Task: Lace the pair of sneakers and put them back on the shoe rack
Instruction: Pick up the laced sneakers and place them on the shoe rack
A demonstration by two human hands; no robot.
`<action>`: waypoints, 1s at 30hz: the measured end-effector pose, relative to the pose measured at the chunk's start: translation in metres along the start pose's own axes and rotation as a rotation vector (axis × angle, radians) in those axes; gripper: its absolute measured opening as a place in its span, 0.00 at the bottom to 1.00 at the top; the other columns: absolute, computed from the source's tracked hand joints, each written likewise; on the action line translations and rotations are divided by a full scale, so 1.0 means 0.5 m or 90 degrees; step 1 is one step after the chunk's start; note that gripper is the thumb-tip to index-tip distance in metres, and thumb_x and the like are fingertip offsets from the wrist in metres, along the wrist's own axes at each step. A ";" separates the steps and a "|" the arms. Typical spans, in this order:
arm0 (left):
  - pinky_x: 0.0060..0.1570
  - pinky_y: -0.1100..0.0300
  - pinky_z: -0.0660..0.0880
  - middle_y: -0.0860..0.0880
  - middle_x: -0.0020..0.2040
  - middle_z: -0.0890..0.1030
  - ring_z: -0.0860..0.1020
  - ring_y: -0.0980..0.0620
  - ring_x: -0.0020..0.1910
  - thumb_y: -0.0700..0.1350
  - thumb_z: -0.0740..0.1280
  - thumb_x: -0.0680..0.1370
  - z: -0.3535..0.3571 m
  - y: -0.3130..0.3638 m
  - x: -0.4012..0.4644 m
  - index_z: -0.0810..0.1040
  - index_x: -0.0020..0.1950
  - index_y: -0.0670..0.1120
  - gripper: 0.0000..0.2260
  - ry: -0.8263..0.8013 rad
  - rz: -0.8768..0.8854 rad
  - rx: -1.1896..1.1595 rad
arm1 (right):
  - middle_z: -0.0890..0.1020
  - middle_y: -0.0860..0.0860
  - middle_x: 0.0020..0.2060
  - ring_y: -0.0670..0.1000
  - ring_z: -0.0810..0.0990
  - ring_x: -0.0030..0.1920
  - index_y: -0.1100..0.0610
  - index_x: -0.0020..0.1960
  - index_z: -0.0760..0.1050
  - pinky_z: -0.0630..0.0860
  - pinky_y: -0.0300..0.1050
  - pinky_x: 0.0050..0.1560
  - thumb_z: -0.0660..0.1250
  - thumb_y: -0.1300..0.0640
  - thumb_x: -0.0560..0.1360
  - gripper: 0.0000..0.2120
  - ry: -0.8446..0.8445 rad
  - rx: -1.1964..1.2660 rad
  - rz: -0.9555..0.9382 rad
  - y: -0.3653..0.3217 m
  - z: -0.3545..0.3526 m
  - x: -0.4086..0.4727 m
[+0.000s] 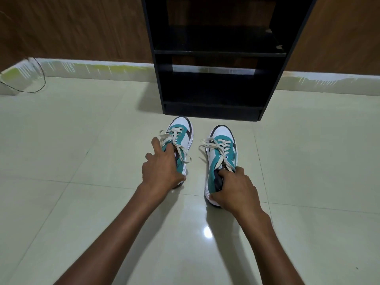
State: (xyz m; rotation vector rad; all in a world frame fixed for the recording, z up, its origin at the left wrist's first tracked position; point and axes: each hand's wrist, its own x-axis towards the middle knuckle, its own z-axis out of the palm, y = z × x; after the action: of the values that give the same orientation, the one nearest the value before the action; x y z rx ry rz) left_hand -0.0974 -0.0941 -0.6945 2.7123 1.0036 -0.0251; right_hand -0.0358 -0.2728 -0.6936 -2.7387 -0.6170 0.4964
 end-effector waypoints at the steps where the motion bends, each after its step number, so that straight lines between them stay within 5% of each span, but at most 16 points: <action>1: 0.46 0.50 0.72 0.41 0.75 0.55 0.77 0.33 0.55 0.56 0.79 0.67 0.006 -0.007 -0.003 0.67 0.68 0.47 0.36 0.012 -0.006 -0.034 | 0.72 0.56 0.57 0.59 0.75 0.51 0.51 0.60 0.76 0.71 0.45 0.44 0.71 0.51 0.71 0.18 0.004 0.004 -0.003 0.001 0.001 0.003; 7: 0.51 0.53 0.75 0.42 0.66 0.71 0.80 0.36 0.53 0.53 0.79 0.67 0.025 -0.023 -0.007 0.76 0.65 0.51 0.29 -0.039 0.003 -0.128 | 0.74 0.54 0.55 0.58 0.76 0.48 0.50 0.57 0.78 0.71 0.45 0.42 0.71 0.55 0.70 0.15 0.059 0.024 -0.036 -0.008 0.010 0.031; 12: 0.52 0.53 0.76 0.42 0.63 0.71 0.79 0.35 0.51 0.47 0.80 0.66 0.021 -0.004 0.001 0.79 0.64 0.52 0.27 -0.080 0.048 -0.157 | 0.76 0.58 0.55 0.64 0.78 0.52 0.52 0.56 0.80 0.74 0.49 0.48 0.68 0.55 0.75 0.10 0.099 0.031 -0.071 -0.070 0.023 0.070; 19: 0.50 0.56 0.76 0.44 0.60 0.73 0.80 0.38 0.50 0.44 0.79 0.67 0.050 0.016 0.003 0.83 0.58 0.52 0.20 -0.028 0.027 -0.199 | 0.77 0.56 0.51 0.63 0.78 0.48 0.53 0.49 0.81 0.69 0.45 0.41 0.67 0.55 0.75 0.06 0.135 0.043 -0.088 -0.071 0.020 0.088; 30: 0.53 0.50 0.79 0.46 0.73 0.71 0.80 0.40 0.56 0.41 0.74 0.72 -0.068 0.081 -0.042 0.84 0.58 0.49 0.15 0.000 -0.042 -0.236 | 0.80 0.55 0.61 0.62 0.79 0.46 0.59 0.37 0.80 0.68 0.43 0.35 0.69 0.65 0.67 0.04 0.167 0.122 -0.051 -0.109 -0.080 0.036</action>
State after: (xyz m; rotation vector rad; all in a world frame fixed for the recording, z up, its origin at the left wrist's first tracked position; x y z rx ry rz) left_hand -0.0900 -0.1291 -0.6501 2.3436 0.9857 0.1364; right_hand -0.0244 -0.2257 -0.6434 -2.5290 -0.5763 0.1632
